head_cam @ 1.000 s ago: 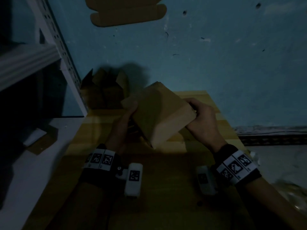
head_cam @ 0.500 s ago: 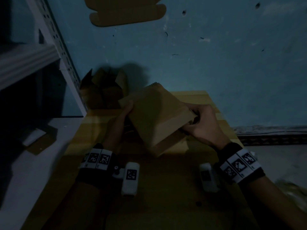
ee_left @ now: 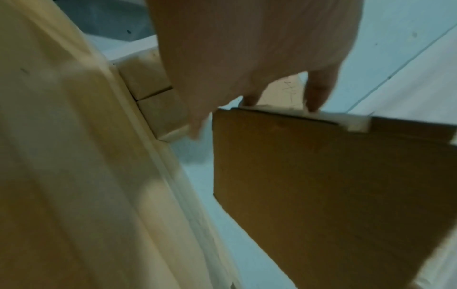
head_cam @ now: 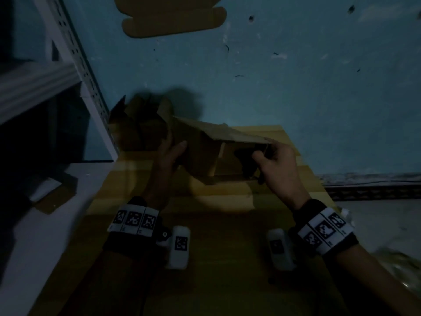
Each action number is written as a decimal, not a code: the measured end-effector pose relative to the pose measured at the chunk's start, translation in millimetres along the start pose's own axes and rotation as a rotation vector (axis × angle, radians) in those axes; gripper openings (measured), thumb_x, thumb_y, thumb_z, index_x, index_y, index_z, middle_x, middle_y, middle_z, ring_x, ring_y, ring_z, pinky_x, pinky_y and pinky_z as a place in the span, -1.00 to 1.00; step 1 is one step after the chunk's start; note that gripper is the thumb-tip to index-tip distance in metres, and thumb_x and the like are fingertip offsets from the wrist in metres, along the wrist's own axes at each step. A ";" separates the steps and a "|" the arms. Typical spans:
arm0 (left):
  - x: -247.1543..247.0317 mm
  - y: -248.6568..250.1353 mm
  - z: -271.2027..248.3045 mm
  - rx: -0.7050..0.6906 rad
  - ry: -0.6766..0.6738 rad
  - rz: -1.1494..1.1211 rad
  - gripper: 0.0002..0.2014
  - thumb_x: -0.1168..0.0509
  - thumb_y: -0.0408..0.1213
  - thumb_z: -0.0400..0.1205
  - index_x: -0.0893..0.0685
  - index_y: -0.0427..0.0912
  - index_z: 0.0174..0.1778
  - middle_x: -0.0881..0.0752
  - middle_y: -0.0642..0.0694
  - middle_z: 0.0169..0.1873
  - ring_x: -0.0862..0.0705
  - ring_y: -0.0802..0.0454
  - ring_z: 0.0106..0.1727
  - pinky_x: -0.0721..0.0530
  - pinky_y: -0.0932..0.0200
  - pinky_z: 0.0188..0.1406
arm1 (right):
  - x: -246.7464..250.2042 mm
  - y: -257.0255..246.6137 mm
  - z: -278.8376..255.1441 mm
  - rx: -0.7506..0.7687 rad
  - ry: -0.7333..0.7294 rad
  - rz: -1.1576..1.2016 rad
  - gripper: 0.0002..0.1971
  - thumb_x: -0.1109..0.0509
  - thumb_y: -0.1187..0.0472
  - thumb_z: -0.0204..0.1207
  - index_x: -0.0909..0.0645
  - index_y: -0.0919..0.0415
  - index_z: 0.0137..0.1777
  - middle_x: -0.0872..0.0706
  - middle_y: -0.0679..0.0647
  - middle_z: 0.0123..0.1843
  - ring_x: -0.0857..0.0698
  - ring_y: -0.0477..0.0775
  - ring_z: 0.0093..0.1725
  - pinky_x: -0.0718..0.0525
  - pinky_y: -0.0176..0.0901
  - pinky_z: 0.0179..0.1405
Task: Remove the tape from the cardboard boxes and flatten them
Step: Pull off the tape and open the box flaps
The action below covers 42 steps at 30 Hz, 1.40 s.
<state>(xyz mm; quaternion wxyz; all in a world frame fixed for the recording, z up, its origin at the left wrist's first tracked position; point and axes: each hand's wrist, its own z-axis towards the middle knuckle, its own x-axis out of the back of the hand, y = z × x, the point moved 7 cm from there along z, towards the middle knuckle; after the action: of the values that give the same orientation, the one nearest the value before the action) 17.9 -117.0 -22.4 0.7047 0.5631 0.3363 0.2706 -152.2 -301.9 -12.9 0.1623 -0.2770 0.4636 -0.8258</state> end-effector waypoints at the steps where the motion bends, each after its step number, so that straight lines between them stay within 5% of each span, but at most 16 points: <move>1: 0.5 0.2 0.3 -0.008 -0.006 0.050 -0.51 -0.38 0.09 0.56 -0.46 0.36 0.41 -0.48 0.04 0.54 -0.57 0.20 0.42 -0.59 0.07 0.38 | 1.0 1.3 1.0 -0.004 0.020 -0.019 -0.84 -0.38 0.36 0.63 -0.68 0.47 -0.13 -0.74 0.38 -0.32 -0.66 0.18 -0.54 -0.57 -0.08 -0.69; 4: 1.5 -0.7 0.7 -0.033 -0.014 0.168 -0.09 -0.47 0.32 0.36 -0.31 0.26 0.64 -0.17 -0.01 0.72 -0.33 0.03 0.65 -0.44 -0.05 0.56 | 0.1 -2.6 0.7 0.019 0.018 -0.064 -0.92 -0.39 0.35 0.63 -0.73 0.30 0.01 -0.74 0.02 -0.31 -0.68 -0.20 -0.50 -0.57 -0.37 -0.62; 8: -6.4 16.1 -4.9 -0.212 -0.032 0.245 -0.55 -0.40 -0.23 0.60 -0.54 0.24 0.37 -0.61 0.14 0.38 -0.60 0.36 0.35 -0.64 0.21 0.35 | -5.7 -7.0 -0.6 0.028 -0.011 -0.156 -0.64 -0.51 0.13 0.57 -0.73 0.15 0.36 -0.81 -0.14 -0.06 -0.77 -0.30 -0.15 -0.73 -0.39 -0.38; 10: -11.4 17.0 -6.2 -0.247 -0.040 0.314 -0.48 -0.46 -0.32 0.56 -0.53 0.18 0.38 -0.62 0.26 0.21 -0.62 0.54 0.16 -0.61 0.51 0.11 | -11.6 -12.0 -2.7 0.046 -0.046 -0.190 -0.54 -0.56 0.07 0.55 -0.68 0.04 0.46 -0.79 -0.18 0.04 -0.79 -0.28 -0.03 -0.67 -0.54 -0.30; 12: -14.2 9.0 -5.6 -0.229 -0.020 0.432 -0.30 -0.54 -0.26 0.51 -0.44 0.02 0.57 -0.54 0.23 0.26 -0.55 0.46 0.19 -0.52 0.67 0.00 | -18.0 -16.3 -6.1 0.057 -0.079 -0.209 -0.46 -0.58 0.11 0.54 -0.61 0.00 0.53 -0.75 -0.22 0.04 -0.79 -0.27 -0.02 -0.64 -0.60 -0.29; 14: -14.0 -1.3 -4.4 -0.192 -0.004 0.555 -0.13 -0.61 -0.12 0.43 -0.37 -0.05 0.64 -0.49 0.14 0.39 -0.45 0.35 0.33 -0.50 0.60 0.13 | -21.3 -19.0 -8.2 0.060 -0.094 -0.233 -0.40 -0.59 0.12 0.54 -0.56 0.03 0.59 -0.72 -0.21 0.05 -0.73 -0.32 -0.04 -0.62 -0.66 -0.28; 16: -9.8 -8.2 -0.5 -0.200 0.026 0.685 -0.12 -0.63 -0.07 0.40 -0.40 -0.11 0.62 -0.47 -0.02 0.53 -0.45 0.11 0.48 -0.50 0.23 0.39 | -23.8 -20.1 -9.0 0.070 -0.116 -0.234 -0.37 -0.60 0.13 0.54 -0.53 0.03 0.61 -0.73 -0.20 0.14 -0.68 -0.38 -0.01 -0.63 -0.68 -0.21; 18: -5.1 -8.7 3.2 -0.236 0.058 0.741 -0.23 -0.63 -0.19 0.43 -0.50 -0.17 0.56 -0.52 -0.12 0.52 -0.50 -0.03 0.50 -0.48 0.18 0.38 | -25.3 -19.4 -8.9 0.063 -0.142 -0.197 -0.36 -0.60 0.15 0.53 -0.52 0.02 0.61 -0.70 -0.23 0.16 -0.70 -0.40 0.04 -0.70 -0.58 -0.13; 21: -1.6 -5.1 4.2 -0.257 0.056 0.709 -0.31 -0.61 -0.39 0.40 -0.57 -0.15 0.48 -0.55 -0.06 0.46 -0.48 0.13 0.41 -0.46 0.30 0.26 | -26.9 -13.5 -8.9 0.026 -0.157 -0.124 -0.36 -0.60 0.11 0.50 -0.53 -0.06 0.59 -0.77 -0.18 0.21 -0.79 -0.21 0.15 -0.88 -0.09 -0.09; 23: -0.2 -5.3 3.7 -0.229 0.041 0.696 -0.27 -0.60 -0.45 0.36 -0.56 -0.11 0.48 -0.51 0.05 0.39 -0.45 0.18 0.35 -0.47 0.35 0.18 | -27.3 -11.0 -8.9 0.019 -0.157 -0.112 -0.33 -0.54 -0.05 0.43 -0.55 -0.10 0.58 -0.84 -0.09 0.21 -0.82 -0.16 0.12 -0.88 0.04 -0.13; 25: -0.7 -7.7 4.0 -0.220 0.006 0.681 -0.29 -0.56 -0.48 0.40 -0.54 -0.07 0.48 -0.48 0.07 0.36 -0.48 0.15 0.34 -0.48 0.51 0.04 | -25.6 -8.2 -7.0 0.000 -0.147 -0.094 -0.33 -0.50 -0.04 0.39 -0.57 -0.08 0.57 -0.87 -0.03 0.16 -0.84 -0.12 0.03 -0.84 -0.03 -0.22; 29: -1.9 -7.5 4.2 -0.237 -0.059 0.621 -0.33 -0.45 -0.59 0.46 -0.54 -0.05 0.48 -0.45 0.13 0.34 -0.53 0.10 0.34 -0.49 0.67 -0.04 | -20.3 -1.0 -2.2 -0.043 -0.151 -0.072 -0.41 -0.50 0.30 0.51 -0.58 0.01 0.56 -0.88 0.07 0.08 -0.82 -0.09 -0.13 -0.63 -0.30 -0.38; 34: -4.9 -4.5 3.7 -0.240 -0.125 0.594 -0.33 -0.35 -0.67 0.50 -0.52 -0.08 0.50 -0.36 0.13 0.41 -0.40 0.16 0.43 -0.45 0.56 0.13 | -17.6 0.3 -3.1 -0.062 -0.155 -0.070 -0.40 -0.48 0.34 0.54 -0.55 -0.04 0.57 -0.85 0.02 0.12 -0.84 -0.03 0.01 -0.76 -0.11 -0.28; 38: -7.1 -2.8 2.7 -0.195 -0.169 0.462 -0.32 -0.26 -0.75 0.51 -0.49 -0.16 0.53 -0.32 0.10 0.52 -0.37 0.16 0.50 -0.51 0.63 0.13 | -11.8 -3.0 -2.7 -0.039 -0.132 -0.068 -0.43 -0.46 0.33 0.56 -0.56 0.00 0.56 -0.82 -0.14 -0.01 -0.84 -0.05 -0.08 -0.73 -0.20 -0.38; 42: -8.9 6.7 -2.5 -0.214 -0.181 0.356 -0.32 -0.29 -0.75 0.52 -0.47 -0.16 0.54 -0.34 0.09 0.51 -0.40 0.19 0.48 -0.57 0.55 0.16 | -6.2 -3.6 -1.1 0.006 -0.107 -0.068 -0.46 -0.41 0.33 0.63 -0.53 0.01 0.60 -0.83 -0.12 0.01 -0.83 -0.02 -0.06 -0.84 0.00 -0.27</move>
<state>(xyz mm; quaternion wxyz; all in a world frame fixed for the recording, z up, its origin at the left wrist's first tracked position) 10.3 -120.8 -14.7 0.7287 0.5578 0.1364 0.3732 -148.0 -296.1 -12.2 0.1597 -0.3358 0.4422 -0.8162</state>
